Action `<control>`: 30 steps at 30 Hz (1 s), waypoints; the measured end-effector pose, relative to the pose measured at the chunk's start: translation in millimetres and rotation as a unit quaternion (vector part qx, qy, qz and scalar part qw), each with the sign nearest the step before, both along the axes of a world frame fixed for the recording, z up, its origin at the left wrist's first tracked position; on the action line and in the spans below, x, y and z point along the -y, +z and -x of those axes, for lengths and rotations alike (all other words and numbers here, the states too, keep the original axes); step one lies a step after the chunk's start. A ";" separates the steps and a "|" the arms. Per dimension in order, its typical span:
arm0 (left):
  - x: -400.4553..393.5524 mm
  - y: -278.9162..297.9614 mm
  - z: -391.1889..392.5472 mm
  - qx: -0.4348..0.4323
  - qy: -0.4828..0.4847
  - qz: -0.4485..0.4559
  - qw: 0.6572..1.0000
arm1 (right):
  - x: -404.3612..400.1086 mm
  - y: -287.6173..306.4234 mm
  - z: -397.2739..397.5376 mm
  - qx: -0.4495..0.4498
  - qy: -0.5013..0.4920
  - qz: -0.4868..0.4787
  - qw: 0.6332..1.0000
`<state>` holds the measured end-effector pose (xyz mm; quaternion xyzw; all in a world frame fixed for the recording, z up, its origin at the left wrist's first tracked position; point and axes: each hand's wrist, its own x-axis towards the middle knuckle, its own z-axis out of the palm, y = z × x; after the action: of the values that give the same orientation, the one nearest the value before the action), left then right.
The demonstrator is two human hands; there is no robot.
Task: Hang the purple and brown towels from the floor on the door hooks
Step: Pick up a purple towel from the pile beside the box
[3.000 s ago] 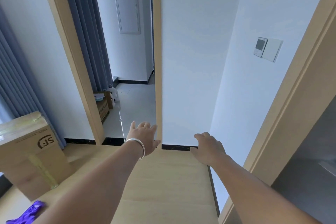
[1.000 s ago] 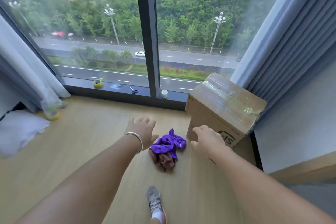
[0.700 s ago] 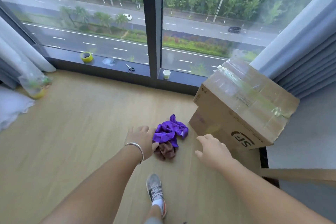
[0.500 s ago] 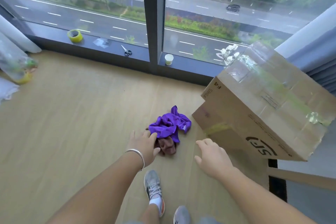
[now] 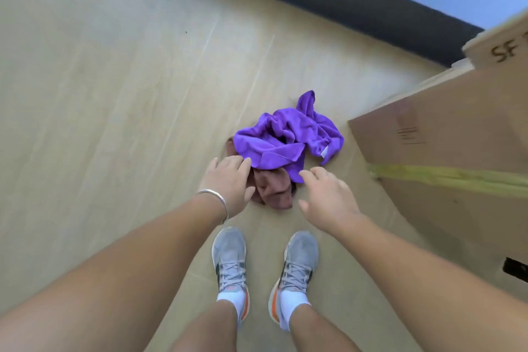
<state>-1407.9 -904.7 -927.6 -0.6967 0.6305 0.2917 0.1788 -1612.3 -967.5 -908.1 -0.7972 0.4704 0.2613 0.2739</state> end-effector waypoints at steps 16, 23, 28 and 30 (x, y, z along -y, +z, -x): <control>49.8 -174.2 11.7 -0.025 -0.081 0.034 0.996 | 45.4 -177.0 -27.7 0.021 -0.012 -0.007 1.000; 18.7 -112.8 2.8 -0.117 -0.107 0.022 0.987 | 15.7 -126.8 -30.5 0.014 -0.031 -0.094 0.995; 10.5 -112.3 6.0 -0.071 -0.062 0.011 0.995 | 12.8 -118.6 -30.7 -0.001 -0.015 -0.034 0.999; 11.7 -126.3 11.4 -0.055 -0.053 0.018 0.997 | 19.7 -132.9 -29.5 -0.020 -0.003 0.007 1.000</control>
<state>-1419.2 -916.4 -1053.9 -0.6483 0.6806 0.3083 0.1465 -1582.8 -987.2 -1041.1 -0.7922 0.4798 0.2731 0.2601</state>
